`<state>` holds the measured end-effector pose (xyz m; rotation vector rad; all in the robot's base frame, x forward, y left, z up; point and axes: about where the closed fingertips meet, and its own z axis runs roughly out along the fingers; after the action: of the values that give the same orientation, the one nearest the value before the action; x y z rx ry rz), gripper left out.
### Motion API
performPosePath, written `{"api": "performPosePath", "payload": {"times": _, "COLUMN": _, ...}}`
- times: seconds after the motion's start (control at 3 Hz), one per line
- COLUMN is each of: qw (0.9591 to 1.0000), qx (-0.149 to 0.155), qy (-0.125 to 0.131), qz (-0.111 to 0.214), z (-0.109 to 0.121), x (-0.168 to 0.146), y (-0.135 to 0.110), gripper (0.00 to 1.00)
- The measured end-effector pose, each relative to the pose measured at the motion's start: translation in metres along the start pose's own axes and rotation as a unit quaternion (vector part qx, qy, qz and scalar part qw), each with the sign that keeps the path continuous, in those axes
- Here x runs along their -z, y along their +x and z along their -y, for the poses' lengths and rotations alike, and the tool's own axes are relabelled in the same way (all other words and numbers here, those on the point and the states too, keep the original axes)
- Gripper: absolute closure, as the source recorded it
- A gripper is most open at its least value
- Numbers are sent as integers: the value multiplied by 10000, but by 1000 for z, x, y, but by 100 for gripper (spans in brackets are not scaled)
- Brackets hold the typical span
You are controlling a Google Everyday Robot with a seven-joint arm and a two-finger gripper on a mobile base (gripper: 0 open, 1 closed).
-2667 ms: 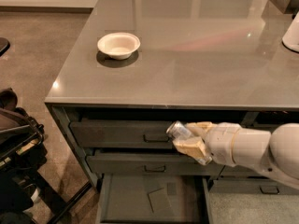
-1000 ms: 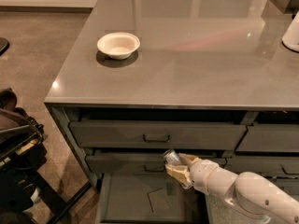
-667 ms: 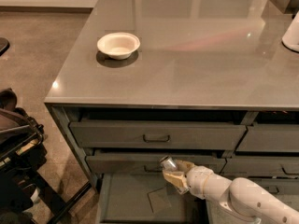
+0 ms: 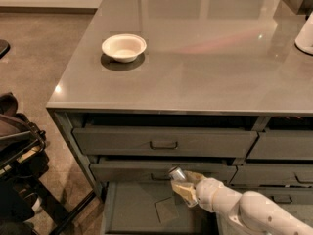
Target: Place redbull can into bottom drawer
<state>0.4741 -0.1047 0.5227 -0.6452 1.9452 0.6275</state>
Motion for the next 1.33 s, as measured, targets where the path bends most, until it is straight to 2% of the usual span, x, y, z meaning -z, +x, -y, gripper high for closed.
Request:
{"api": "performPosePath", "payload": {"times": 0.33, "qw": 9989, "qx": -383, "qy": 279, "qz": -69, "z": 16, "x": -11, "y": 59, "gripper": 100}}
{"api": "performPosePath", "payload": {"times": 0.67, "qw": 9959, "qx": -680, "qy": 590, "qz": -93, "z": 32, "x": -17, "y": 112, "gripper": 100}}
{"api": "performPosePath", "payload": {"times": 1.0, "qw": 9937, "qx": -884, "qy": 691, "qz": -80, "z": 47, "x": -25, "y": 158, "gripper": 100}}
{"api": "performPosePath", "payload": {"times": 1.33, "qw": 9920, "qx": -1131, "qy": 546, "qz": -80, "z": 57, "x": -39, "y": 192, "gripper": 100}}
